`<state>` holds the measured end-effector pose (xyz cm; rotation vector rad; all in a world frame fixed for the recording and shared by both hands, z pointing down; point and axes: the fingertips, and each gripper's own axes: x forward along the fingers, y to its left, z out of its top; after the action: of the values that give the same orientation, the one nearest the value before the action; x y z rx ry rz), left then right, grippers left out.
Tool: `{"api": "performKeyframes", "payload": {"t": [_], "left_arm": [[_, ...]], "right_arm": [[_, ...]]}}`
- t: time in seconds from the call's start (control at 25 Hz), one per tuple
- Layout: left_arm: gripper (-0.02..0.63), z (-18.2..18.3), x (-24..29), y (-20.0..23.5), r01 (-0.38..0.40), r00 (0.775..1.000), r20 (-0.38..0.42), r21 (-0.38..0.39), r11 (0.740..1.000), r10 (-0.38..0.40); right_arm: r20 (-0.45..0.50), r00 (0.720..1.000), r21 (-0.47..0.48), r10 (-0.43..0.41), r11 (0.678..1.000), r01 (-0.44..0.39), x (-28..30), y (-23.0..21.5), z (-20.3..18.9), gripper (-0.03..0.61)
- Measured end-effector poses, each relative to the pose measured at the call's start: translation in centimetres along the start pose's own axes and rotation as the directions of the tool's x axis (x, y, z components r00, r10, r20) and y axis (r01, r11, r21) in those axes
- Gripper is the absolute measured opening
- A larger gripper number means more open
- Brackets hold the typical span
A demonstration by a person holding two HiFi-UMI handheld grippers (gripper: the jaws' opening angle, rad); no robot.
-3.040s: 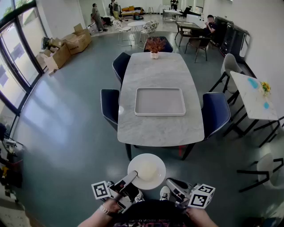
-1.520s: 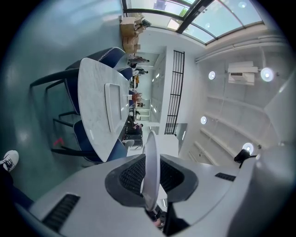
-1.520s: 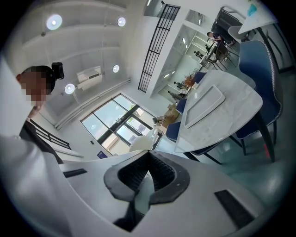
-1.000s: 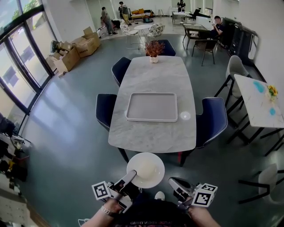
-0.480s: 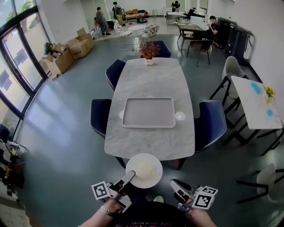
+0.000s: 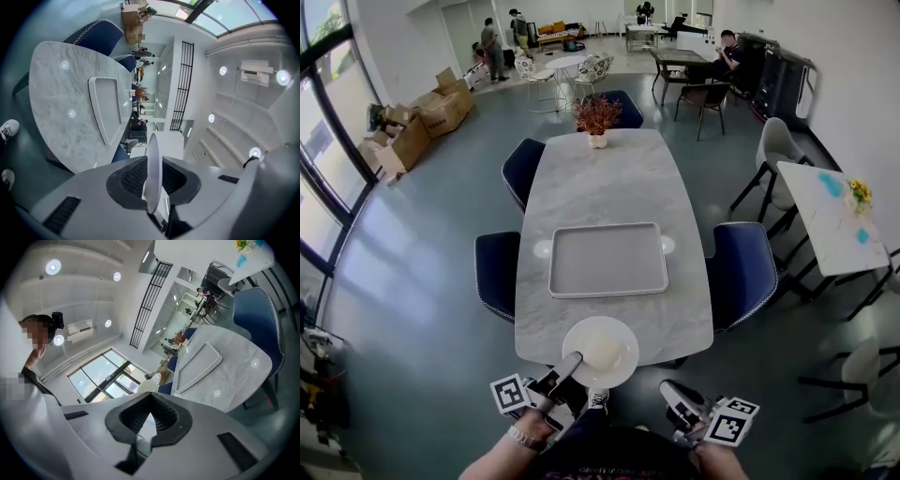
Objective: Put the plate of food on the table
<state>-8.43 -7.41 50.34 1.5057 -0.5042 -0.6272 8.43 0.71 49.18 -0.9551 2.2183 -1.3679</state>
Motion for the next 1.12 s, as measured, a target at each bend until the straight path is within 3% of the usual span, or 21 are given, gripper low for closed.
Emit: {"api": "performKeyframes", "payload": {"t": [0.68, 1.12], "left_arm": [[0.064, 11.5, 6.0, 5.2, -0.103, 0.995, -0.016, -0.064, 0.993, 0.102], [0.064, 18.0, 10.2, 9.5, -0.189, 0.982, -0.013, -0.088, 0.978, 0.188]], "right_arm": [[0.135, 0.982, 0.047, -0.133, 0.991, 0.128, 5.1, -2.6, 2.7, 0.011], [0.246, 0.939, 0.087, -0.241, 0.97, 0.227, 5.5, -3.1, 3.1, 0.011]]}}
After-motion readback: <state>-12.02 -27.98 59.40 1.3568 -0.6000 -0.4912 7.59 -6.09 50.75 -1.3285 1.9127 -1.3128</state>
